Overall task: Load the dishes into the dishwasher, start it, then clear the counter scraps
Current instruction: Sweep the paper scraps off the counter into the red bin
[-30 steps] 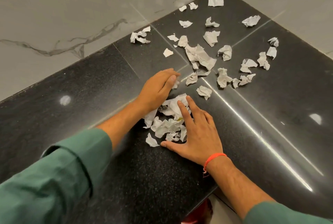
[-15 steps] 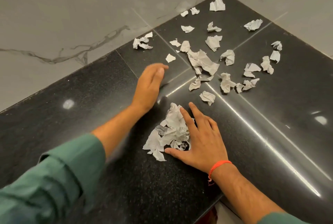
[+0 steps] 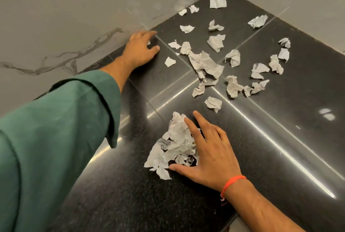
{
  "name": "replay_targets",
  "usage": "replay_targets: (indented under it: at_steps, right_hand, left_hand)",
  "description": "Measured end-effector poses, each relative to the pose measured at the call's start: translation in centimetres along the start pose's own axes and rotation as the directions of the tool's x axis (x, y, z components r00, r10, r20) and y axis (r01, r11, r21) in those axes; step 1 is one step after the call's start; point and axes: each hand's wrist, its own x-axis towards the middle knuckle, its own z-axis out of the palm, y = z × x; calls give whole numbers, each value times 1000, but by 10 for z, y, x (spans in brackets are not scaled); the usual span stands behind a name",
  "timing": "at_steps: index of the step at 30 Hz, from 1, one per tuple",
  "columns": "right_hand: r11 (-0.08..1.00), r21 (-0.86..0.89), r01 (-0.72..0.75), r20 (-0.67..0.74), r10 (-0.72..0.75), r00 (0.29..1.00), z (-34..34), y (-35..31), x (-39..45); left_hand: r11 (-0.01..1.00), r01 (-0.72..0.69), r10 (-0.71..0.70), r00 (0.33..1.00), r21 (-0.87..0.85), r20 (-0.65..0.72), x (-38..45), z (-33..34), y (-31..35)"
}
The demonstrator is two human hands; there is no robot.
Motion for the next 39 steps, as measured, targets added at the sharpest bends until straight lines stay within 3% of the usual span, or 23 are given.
replay_targets:
  at_steps: [5, 10, 13, 19, 24, 27, 33, 39]
  right_hand:
    - [1000, -7, 4, -7, -4, 1000, 1, -1, 0]
    - [1000, -27, 5, -11, -6, 1000, -1, -2, 1]
    - [999, -34, 7, -6, -7, 1000, -2, -2, 1]
    - [999, -30, 27, -26, -28, 999, -1, -2, 0]
    - [998, -30, 49, -57, -51, 997, 2, 0, -2]
    - [999, 4, 55, -81, -54, 995, 4, 1, -2]
    - [967, 240, 87, -183, -43, 982, 13, 6, -2]
    - [807, 591, -3, -265, 199, 943, 22, -27, 14]
  left_hand:
    - [965, -248, 238, 965, -81, -111, -49, 23, 28]
    - [906, -314, 299, 949, -283, -97, -150, 37, 56]
    - [865, -263, 247, 964, -428, -94, -203, 41, 67]
    - [727, -42, 1, 998, -686, -60, -258, 33, 87]
    - [664, 15, -163, 979, -748, -124, -295, 33, 86]
    - [703, 79, -309, 929, -707, -204, -318, 48, 90]
    - [817, 143, -317, 921, -559, -227, -320, 73, 128]
    - [795, 152, -344, 911, -588, -229, -301, 84, 139]
